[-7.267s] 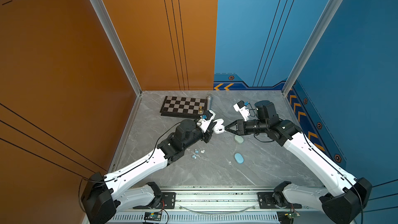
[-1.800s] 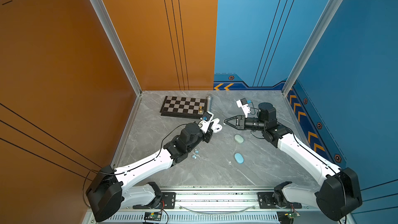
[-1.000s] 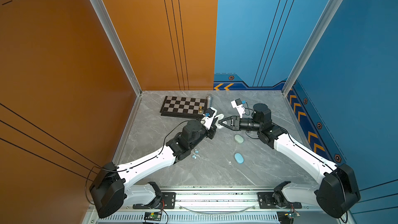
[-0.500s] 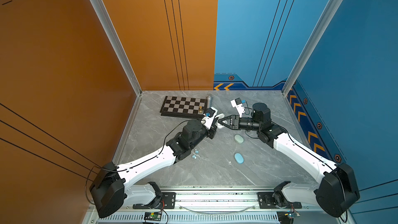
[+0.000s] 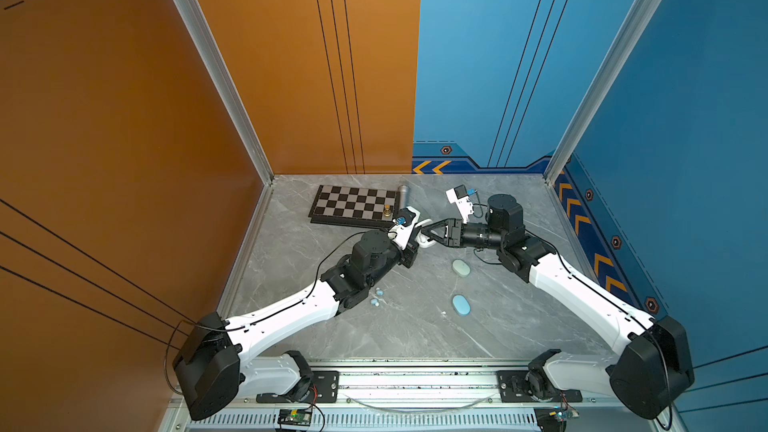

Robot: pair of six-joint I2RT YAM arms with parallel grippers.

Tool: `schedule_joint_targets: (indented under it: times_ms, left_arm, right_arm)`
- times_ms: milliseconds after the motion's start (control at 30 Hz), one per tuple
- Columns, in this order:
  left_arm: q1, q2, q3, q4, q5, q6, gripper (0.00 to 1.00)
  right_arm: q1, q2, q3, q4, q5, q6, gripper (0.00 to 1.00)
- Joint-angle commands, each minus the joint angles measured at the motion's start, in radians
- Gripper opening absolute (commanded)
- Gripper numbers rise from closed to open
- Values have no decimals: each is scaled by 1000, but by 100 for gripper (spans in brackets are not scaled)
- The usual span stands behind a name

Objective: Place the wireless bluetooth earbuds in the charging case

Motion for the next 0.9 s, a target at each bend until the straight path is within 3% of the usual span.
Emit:
schedule_joint_targets:
  times_ms: [0,200,333,433,633,867]
  left_arm:
    - [-9,-9,-1,19,-14,39,0]
    - [-8,11,-13,21,9,78,0]
    - [-17,56,-9,27,67,106,0]
    - [-27,106,-29,75,52,94,0]
    - [-57,233,-88,220,-123,32,0]
    - [-92,376,-107,308,-354,-66,0]
  right_arm:
    - [-7,-54,67,-46,16,-48,34]
    - [-65,-117,91,-122,30,-53,35]
    - [-132,-177,48,-207,207,1,34]
    - [-169,-188,16,-318,366,74,33]
    - [-181,-193,-85,-494,629,219,35]
    - [-185,-172,-155,-518,695,320,35]
